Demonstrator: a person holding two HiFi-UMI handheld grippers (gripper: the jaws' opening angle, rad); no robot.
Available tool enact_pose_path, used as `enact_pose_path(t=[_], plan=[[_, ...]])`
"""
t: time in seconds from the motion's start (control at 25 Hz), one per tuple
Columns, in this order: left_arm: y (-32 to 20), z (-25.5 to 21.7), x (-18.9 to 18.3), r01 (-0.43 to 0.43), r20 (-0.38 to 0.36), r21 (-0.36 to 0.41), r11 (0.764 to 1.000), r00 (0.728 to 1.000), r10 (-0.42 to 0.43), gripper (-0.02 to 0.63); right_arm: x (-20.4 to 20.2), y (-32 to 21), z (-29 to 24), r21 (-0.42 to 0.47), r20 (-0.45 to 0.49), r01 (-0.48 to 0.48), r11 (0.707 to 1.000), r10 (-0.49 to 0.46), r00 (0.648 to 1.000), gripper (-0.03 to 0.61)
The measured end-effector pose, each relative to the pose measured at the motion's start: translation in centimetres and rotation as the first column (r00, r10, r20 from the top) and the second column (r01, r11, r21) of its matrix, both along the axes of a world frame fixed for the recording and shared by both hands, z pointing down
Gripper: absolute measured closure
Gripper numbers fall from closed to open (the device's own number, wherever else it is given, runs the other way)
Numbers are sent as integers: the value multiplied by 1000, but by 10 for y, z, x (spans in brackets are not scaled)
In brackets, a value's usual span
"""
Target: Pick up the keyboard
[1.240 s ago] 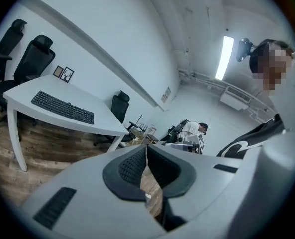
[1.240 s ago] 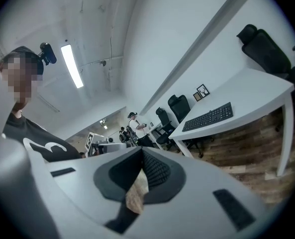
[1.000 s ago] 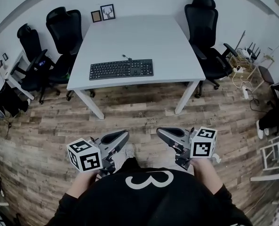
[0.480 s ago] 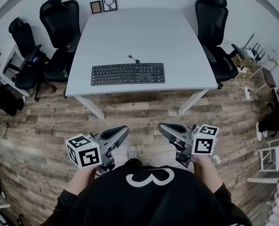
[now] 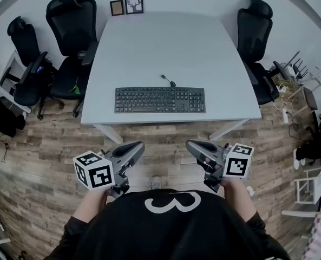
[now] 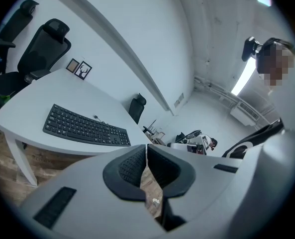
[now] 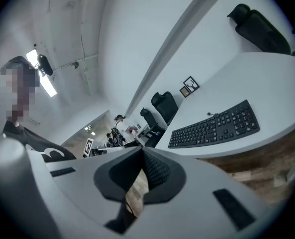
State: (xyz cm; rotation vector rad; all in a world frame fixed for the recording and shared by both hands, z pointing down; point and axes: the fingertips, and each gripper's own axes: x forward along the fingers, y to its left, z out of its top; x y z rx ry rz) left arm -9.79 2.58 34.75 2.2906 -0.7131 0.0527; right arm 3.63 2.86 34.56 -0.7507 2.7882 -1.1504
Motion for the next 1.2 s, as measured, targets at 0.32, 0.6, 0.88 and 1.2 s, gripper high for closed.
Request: enact_pose_path(t=[0.32, 0.6, 0.88, 1.2], plan=[[-31, 2, -28, -3, -36, 16, 1000, 999, 3, 592, -10, -22, -12, 37, -15, -28, 999, 29, 999, 569], [-51, 10, -43, 22, -56, 6, 1000, 998, -22, 592, 5, -38, -11, -8, 44, -75, 997, 75, 996, 569], [-65, 18, -51, 62, -34, -15, 998, 997, -62, 592, 11, -64, 3, -36, 58, -63, 997, 65, 996, 568], [-106, 33, -56, 96, -5, -54, 994, 995, -97, 591, 4, -105, 21, -60, 35, -19, 998, 21, 999, 568]])
